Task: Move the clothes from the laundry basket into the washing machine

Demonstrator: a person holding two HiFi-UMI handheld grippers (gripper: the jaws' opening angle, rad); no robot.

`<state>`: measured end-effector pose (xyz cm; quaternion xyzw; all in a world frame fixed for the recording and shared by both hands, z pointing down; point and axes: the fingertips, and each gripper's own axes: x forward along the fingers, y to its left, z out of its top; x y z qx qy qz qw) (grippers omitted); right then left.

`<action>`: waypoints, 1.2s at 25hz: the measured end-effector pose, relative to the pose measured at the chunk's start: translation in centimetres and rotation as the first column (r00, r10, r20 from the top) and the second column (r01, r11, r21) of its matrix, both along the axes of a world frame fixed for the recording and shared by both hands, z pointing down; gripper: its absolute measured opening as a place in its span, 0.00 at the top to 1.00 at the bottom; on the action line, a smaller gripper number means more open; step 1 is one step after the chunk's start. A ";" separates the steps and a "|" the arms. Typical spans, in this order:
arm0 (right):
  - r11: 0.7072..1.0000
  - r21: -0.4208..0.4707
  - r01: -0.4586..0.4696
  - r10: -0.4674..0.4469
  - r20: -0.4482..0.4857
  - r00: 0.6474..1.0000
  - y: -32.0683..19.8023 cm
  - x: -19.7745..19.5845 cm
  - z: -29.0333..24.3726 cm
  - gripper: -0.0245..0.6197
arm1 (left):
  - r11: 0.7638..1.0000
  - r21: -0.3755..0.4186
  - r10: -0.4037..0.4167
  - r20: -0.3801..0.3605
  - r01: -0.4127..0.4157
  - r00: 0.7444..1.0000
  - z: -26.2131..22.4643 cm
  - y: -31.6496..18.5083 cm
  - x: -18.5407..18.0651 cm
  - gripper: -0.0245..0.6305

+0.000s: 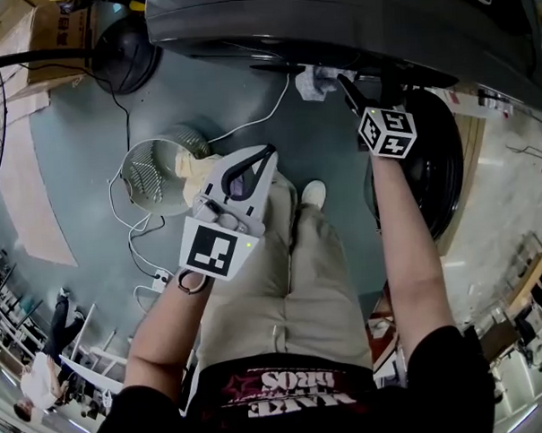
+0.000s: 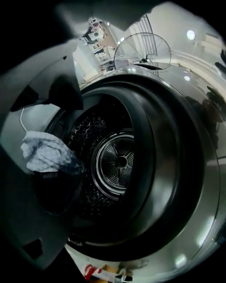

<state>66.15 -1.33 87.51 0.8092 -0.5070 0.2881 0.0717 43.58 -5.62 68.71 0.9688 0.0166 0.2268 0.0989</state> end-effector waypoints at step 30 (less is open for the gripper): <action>0.960 0.068 0.273 -0.248 -0.261 0.933 5.3 -10.0 -25.7 0.96 | 0.949 0.119 -0.269 -0.183 0.293 0.946 -15.6 -2.9 -4.7 0.96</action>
